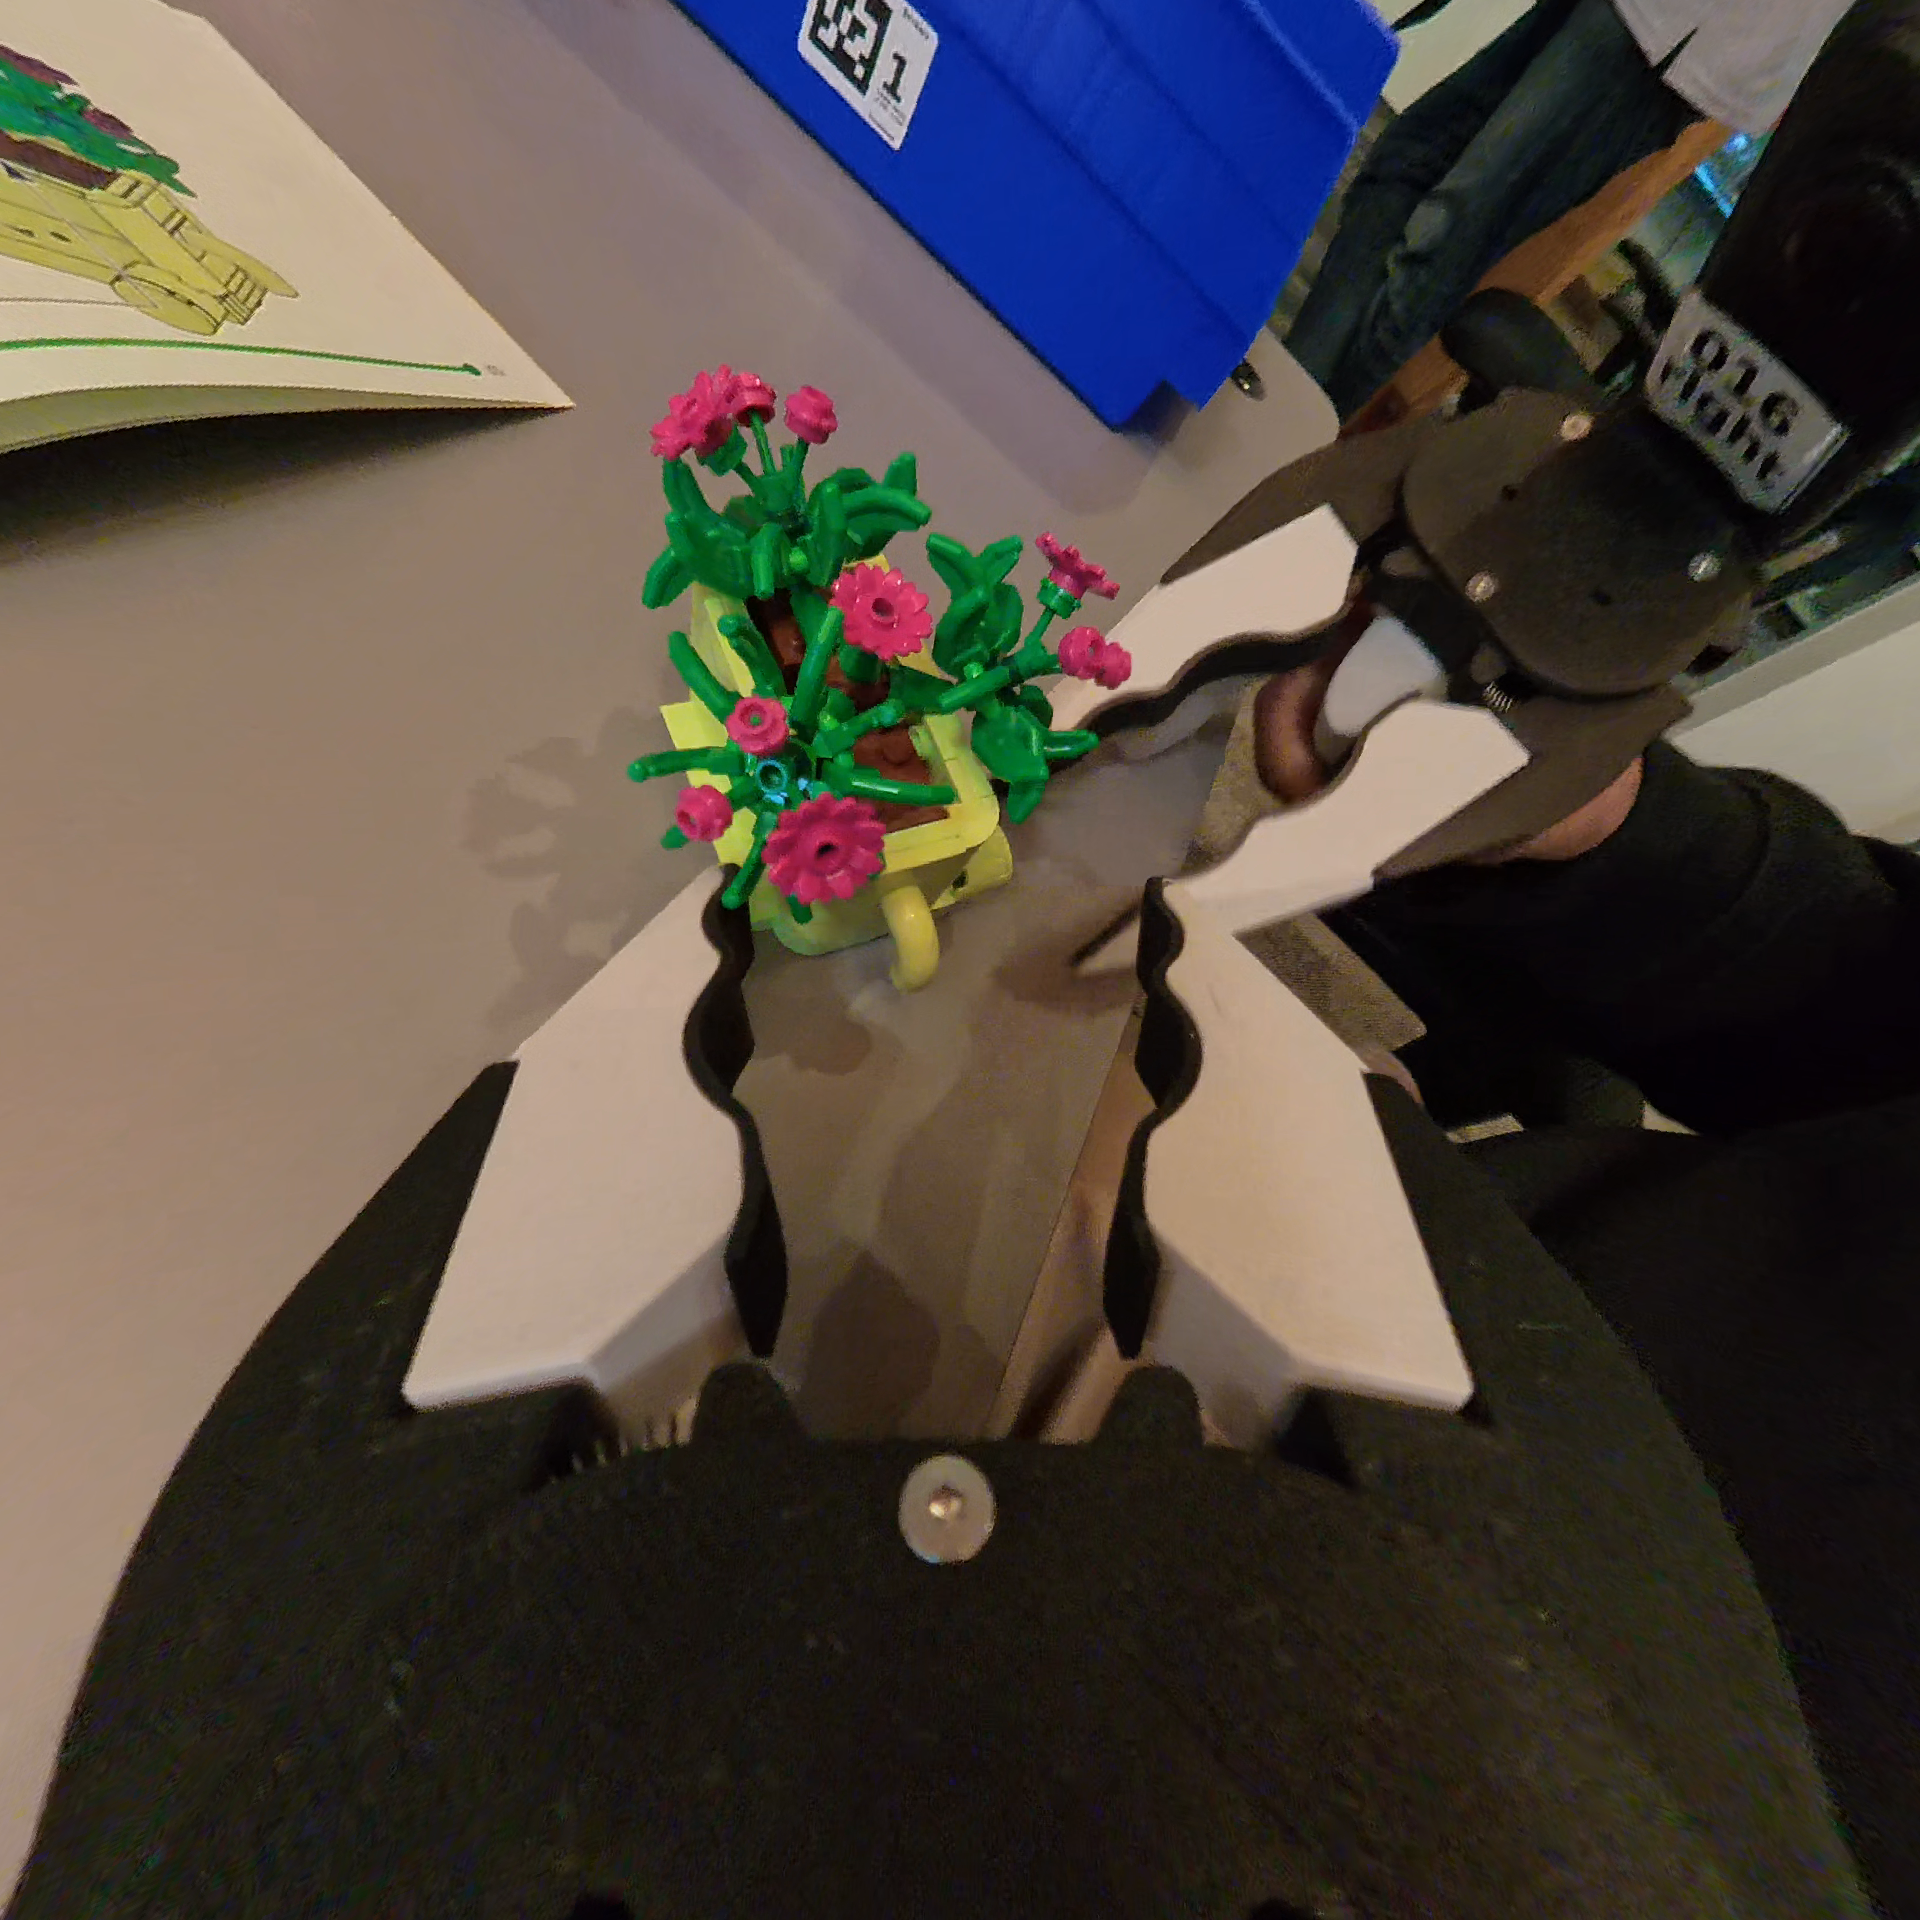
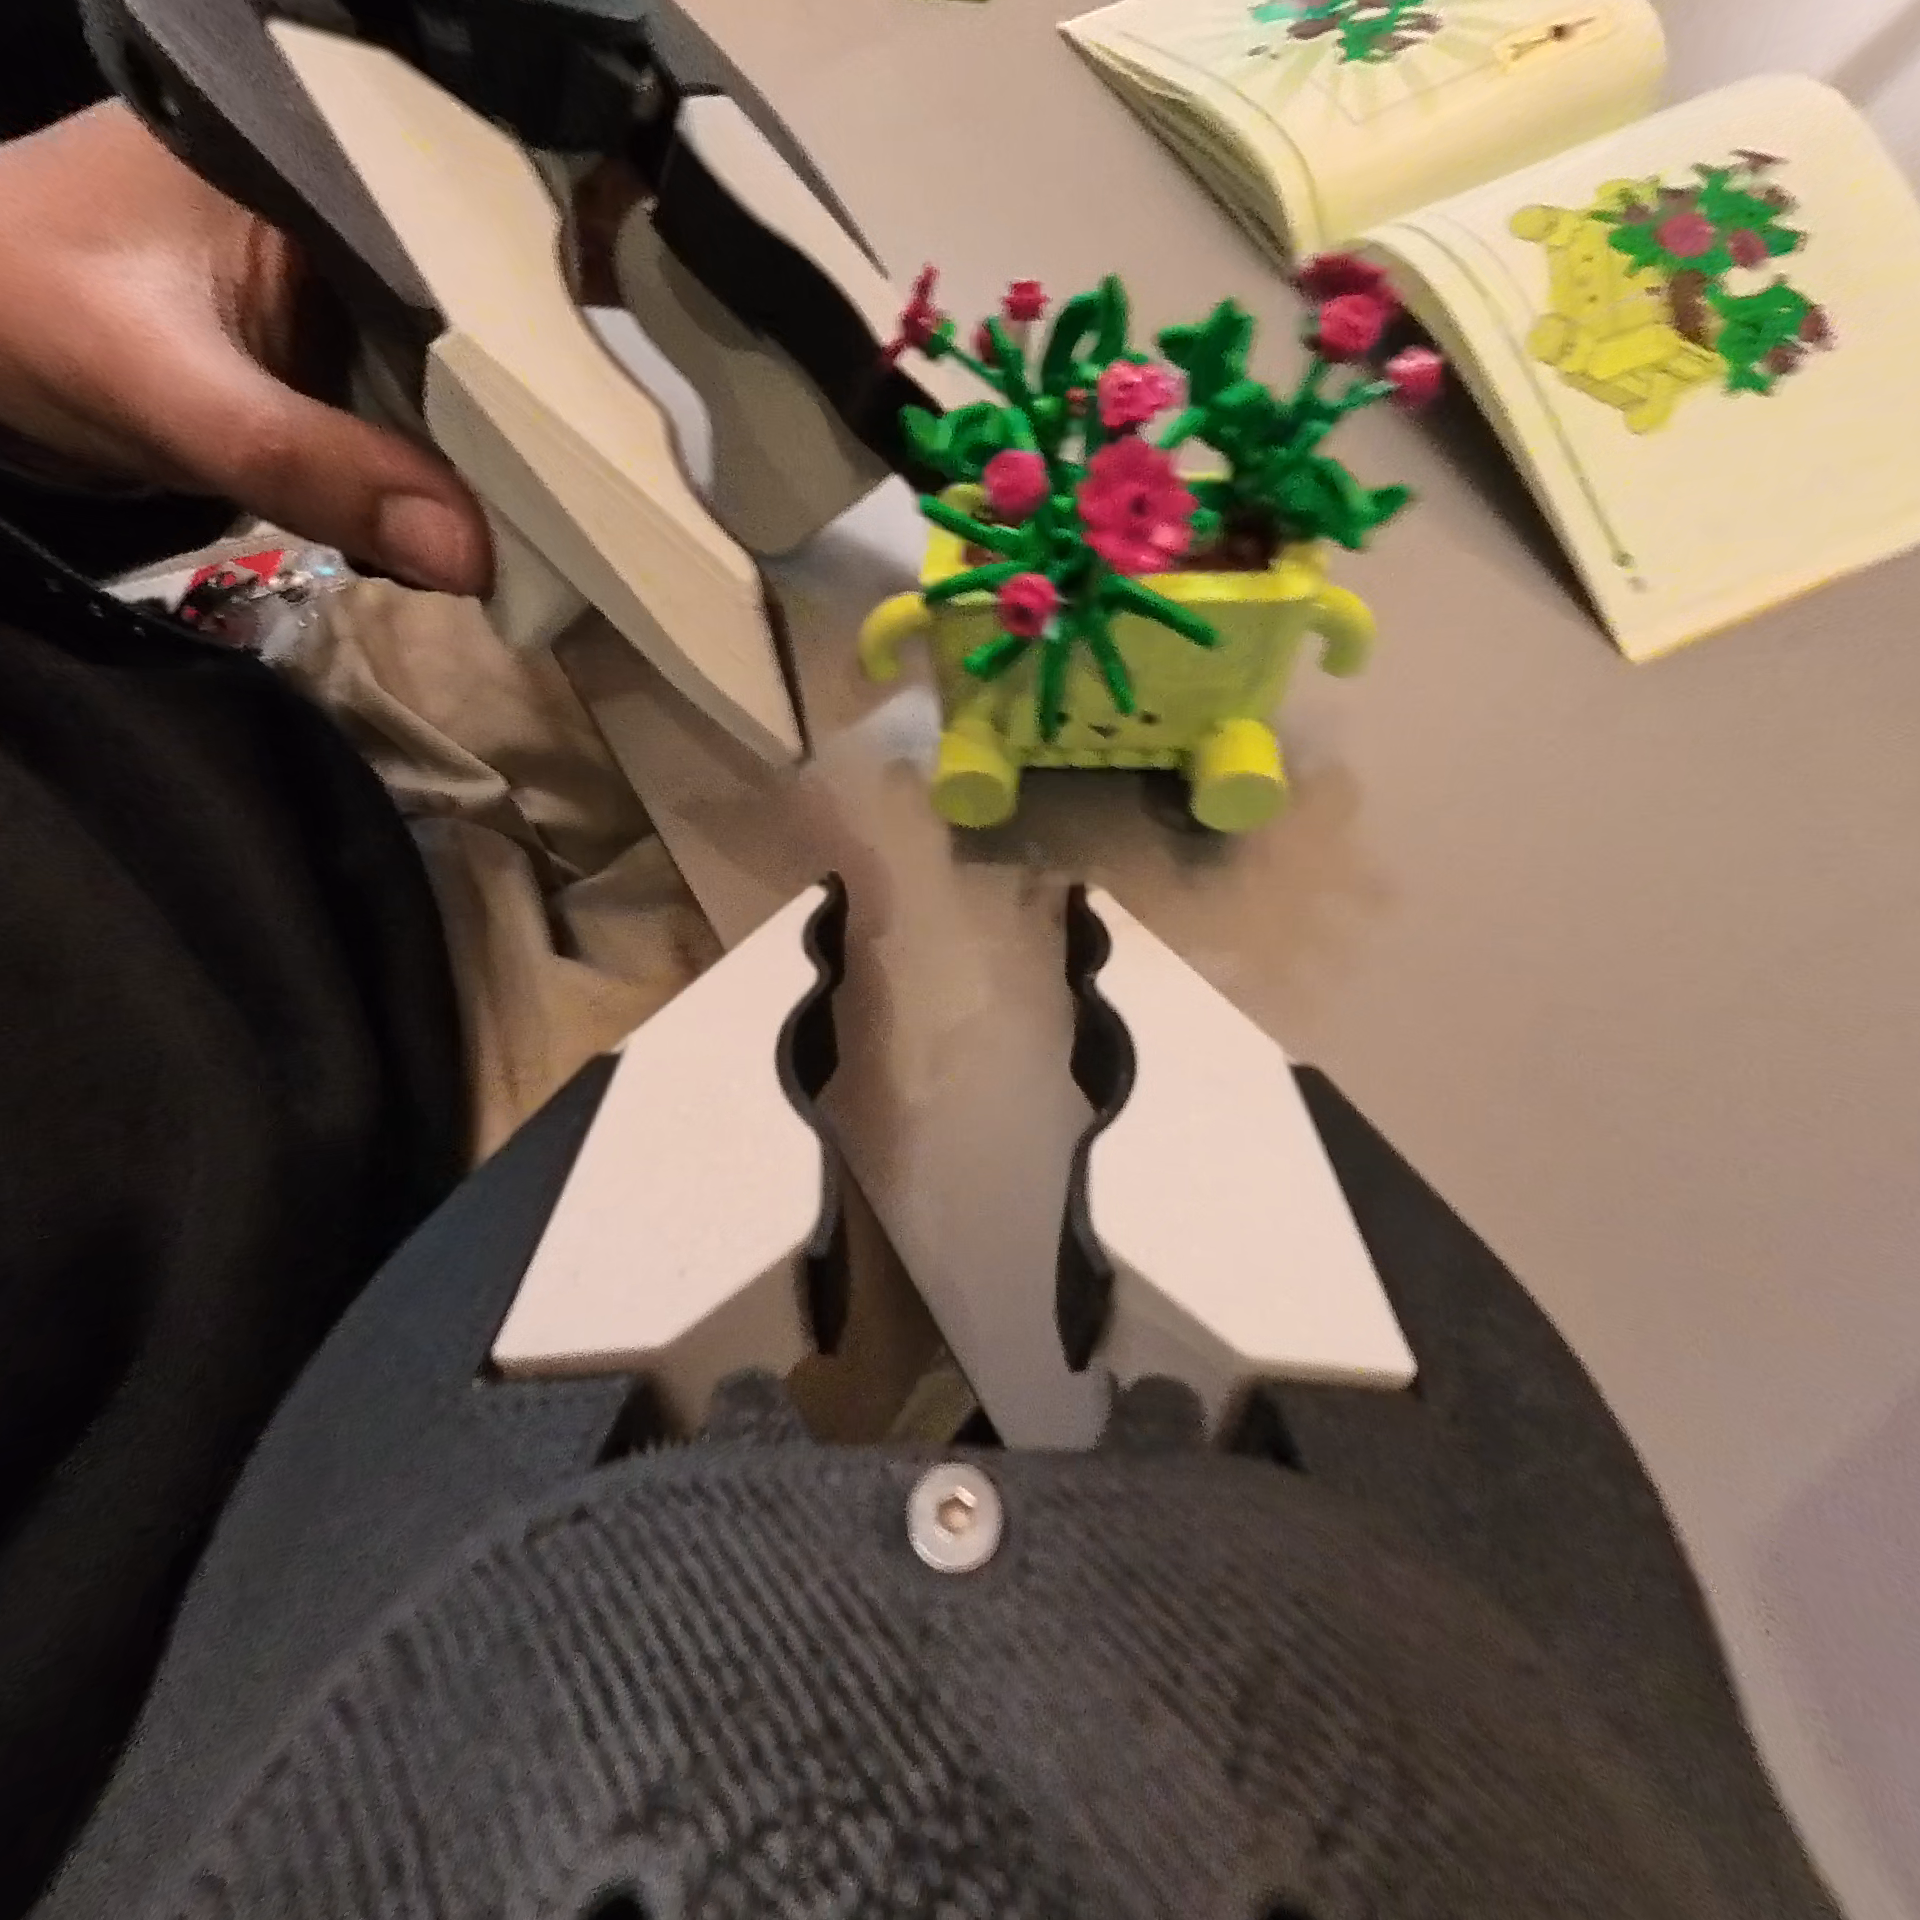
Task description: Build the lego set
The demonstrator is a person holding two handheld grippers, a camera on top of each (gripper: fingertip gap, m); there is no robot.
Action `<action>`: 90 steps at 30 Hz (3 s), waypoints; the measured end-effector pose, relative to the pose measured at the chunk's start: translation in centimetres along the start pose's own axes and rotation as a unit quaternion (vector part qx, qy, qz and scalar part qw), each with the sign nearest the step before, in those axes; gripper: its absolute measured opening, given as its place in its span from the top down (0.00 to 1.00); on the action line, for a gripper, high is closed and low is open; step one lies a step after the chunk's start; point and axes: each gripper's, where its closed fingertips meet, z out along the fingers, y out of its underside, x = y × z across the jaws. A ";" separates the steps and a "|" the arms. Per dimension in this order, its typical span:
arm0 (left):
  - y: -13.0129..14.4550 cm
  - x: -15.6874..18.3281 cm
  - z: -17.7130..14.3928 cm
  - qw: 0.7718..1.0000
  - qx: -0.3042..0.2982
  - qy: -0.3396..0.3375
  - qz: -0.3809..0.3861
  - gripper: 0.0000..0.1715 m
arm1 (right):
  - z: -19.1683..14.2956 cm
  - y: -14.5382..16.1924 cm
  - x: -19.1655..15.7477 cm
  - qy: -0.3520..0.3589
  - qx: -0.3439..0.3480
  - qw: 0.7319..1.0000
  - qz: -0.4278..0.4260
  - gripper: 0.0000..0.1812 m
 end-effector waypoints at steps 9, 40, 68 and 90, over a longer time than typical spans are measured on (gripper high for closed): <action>0.2 -0.5 0.3 0.999 -0.009 -0.035 0.014 0.60 | -1.7 -2.5 5.3 0.037 0.052 0.998 0.009 0.79; 0.3 0.4 4.2 0.985 -0.035 -0.124 0.117 0.47 | -3.5 2.7 4.9 0.248 -0.012 0.961 0.119 0.91; -2.4 -3.8 5.2 0.975 -0.078 -0.171 0.122 0.67 | -2.5 1.9 5.9 0.218 0.000 0.968 0.127 0.96; -3.9 -5.4 5.4 0.977 -0.074 -0.159 0.123 0.67 | -1.7 0.9 8.4 0.210 0.007 0.968 0.139 0.90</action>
